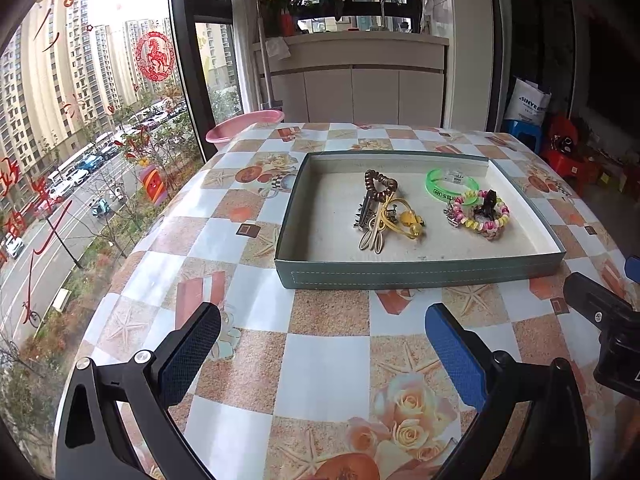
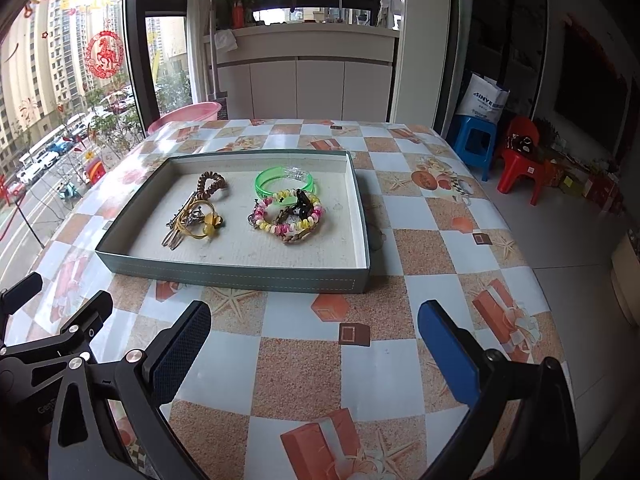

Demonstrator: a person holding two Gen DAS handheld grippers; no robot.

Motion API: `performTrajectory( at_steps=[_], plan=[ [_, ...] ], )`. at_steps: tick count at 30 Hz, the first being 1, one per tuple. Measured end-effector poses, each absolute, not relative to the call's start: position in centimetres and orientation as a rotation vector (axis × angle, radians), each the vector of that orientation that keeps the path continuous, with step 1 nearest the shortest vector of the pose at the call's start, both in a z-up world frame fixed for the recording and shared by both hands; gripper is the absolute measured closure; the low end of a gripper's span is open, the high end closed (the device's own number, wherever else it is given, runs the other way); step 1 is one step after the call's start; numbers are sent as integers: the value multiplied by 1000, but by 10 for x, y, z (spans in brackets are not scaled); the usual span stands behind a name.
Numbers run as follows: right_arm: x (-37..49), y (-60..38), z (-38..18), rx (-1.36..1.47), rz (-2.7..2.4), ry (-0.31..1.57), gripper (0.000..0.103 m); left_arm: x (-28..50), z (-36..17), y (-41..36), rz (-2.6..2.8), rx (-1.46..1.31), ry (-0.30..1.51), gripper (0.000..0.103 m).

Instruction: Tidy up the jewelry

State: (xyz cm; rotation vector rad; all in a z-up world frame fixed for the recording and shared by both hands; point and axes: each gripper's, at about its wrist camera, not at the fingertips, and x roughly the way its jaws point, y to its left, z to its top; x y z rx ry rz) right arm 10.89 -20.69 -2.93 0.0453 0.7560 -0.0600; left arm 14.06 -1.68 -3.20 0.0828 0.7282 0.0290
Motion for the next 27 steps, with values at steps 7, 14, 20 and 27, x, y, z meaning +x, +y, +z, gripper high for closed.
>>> performTrajectory(
  at_steps=[7, 14, 20, 27],
  plan=[
    [108, -206, -29, 46, -55, 756, 0, 141, -33, -15, 33, 80, 734, 0],
    [109, -205, -28, 47, -53, 755, 0, 142, -34, -14, 35, 79, 735, 0],
    [110, -202, -26, 47, -48, 752, 0, 142, -34, -15, 32, 80, 737, 0],
    [110, -202, -25, 50, -46, 752, 0, 142, -35, -15, 29, 80, 740, 0]
  ],
)
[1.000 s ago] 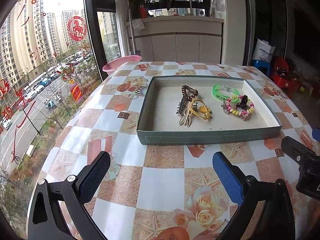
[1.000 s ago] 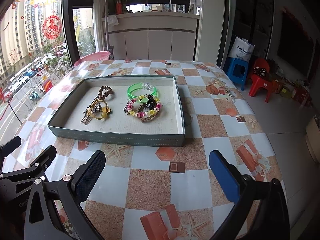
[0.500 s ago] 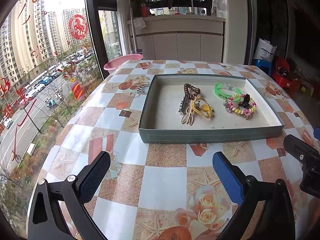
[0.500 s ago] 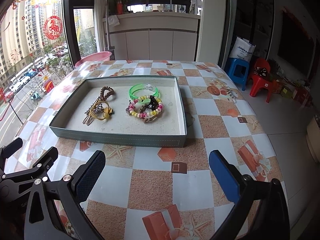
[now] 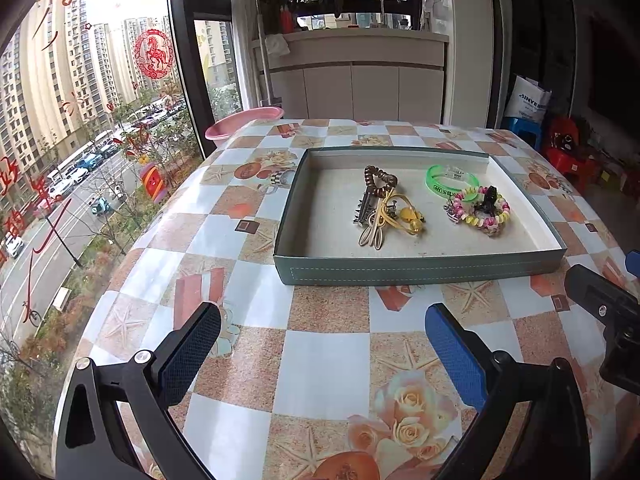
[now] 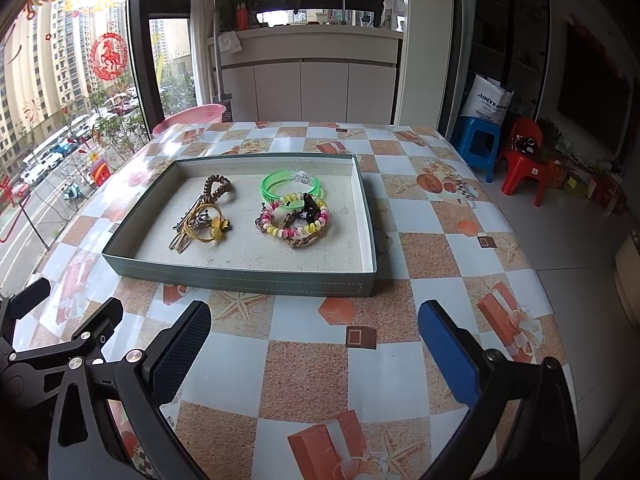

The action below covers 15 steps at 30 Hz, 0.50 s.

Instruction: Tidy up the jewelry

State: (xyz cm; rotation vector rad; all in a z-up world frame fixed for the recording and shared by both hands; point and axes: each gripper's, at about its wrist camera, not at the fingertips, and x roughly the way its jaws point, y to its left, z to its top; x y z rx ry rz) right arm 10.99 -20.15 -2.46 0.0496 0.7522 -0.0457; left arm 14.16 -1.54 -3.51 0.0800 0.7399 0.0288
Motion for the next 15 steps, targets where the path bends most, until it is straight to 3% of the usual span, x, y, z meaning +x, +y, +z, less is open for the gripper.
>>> performTrajectory(
  at_steps=[15],
  plan=[
    [110, -203, -25, 54, -45, 751, 0, 141, -34, -16, 24, 78, 744, 0]
  ],
)
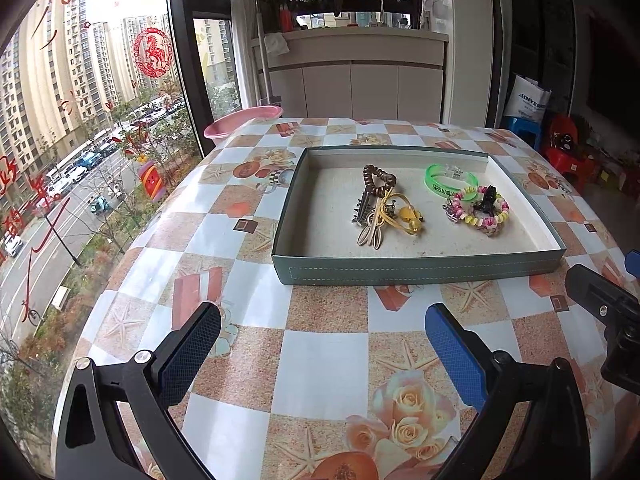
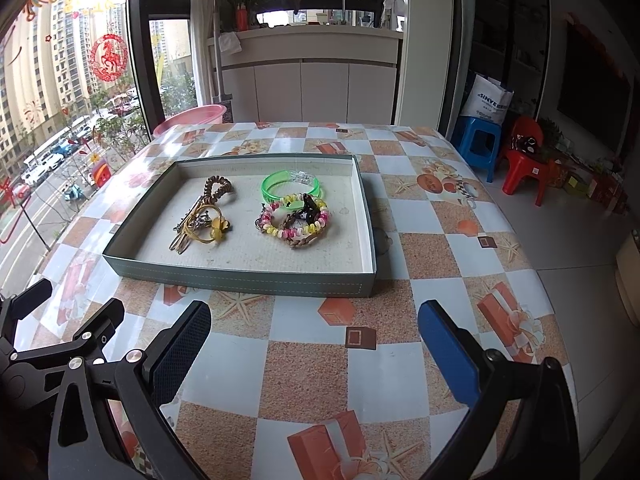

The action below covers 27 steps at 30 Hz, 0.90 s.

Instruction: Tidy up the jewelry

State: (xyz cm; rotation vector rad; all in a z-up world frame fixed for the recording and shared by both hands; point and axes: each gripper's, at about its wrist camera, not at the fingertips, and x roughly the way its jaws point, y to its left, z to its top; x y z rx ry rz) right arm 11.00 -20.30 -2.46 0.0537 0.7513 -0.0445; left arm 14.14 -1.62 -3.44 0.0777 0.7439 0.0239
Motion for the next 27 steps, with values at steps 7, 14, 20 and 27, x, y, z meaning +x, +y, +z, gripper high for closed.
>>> performTrajectory(
  at_steps=[7, 14, 20, 27],
  plan=[
    [110, -203, -24, 53, -44, 749, 0, 141, -34, -17, 19, 77, 744, 0],
    [110, -203, -24, 54, -41, 748, 0, 142, -33, -18, 17, 75, 745, 0],
    [110, -203, -24, 55, -41, 748, 0, 141, -32, -18, 19, 76, 742, 0],
    [110, -203, -24, 55, -40, 747, 0, 141, -31, -18, 15, 79, 740, 0]
  ],
)
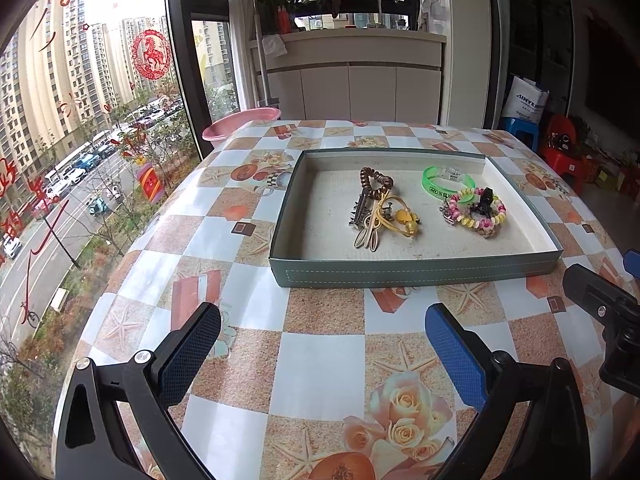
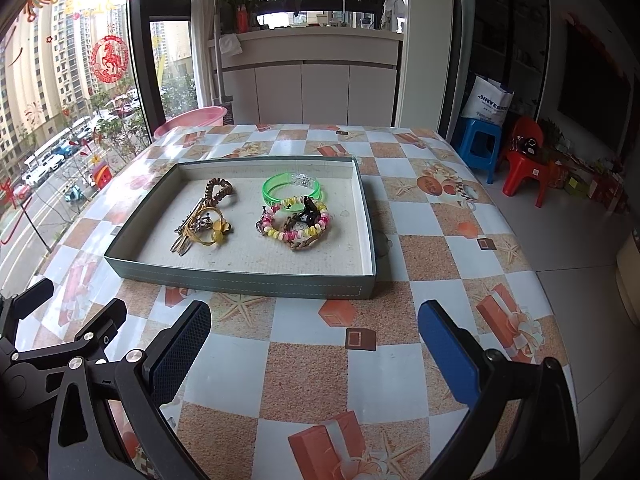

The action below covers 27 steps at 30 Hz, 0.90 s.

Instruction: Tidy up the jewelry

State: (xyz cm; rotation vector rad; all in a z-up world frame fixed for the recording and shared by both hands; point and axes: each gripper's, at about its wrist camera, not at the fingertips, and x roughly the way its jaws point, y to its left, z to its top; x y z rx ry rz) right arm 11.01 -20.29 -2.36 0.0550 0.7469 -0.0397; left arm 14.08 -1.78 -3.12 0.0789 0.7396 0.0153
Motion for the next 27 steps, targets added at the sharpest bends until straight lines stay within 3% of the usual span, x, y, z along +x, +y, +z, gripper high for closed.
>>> performTrajectory(
  at_steps=[27],
  plan=[
    [110, -203, -22, 58, -40, 746, 0, 143, -36, -16, 7, 63, 765, 0]
  ],
)
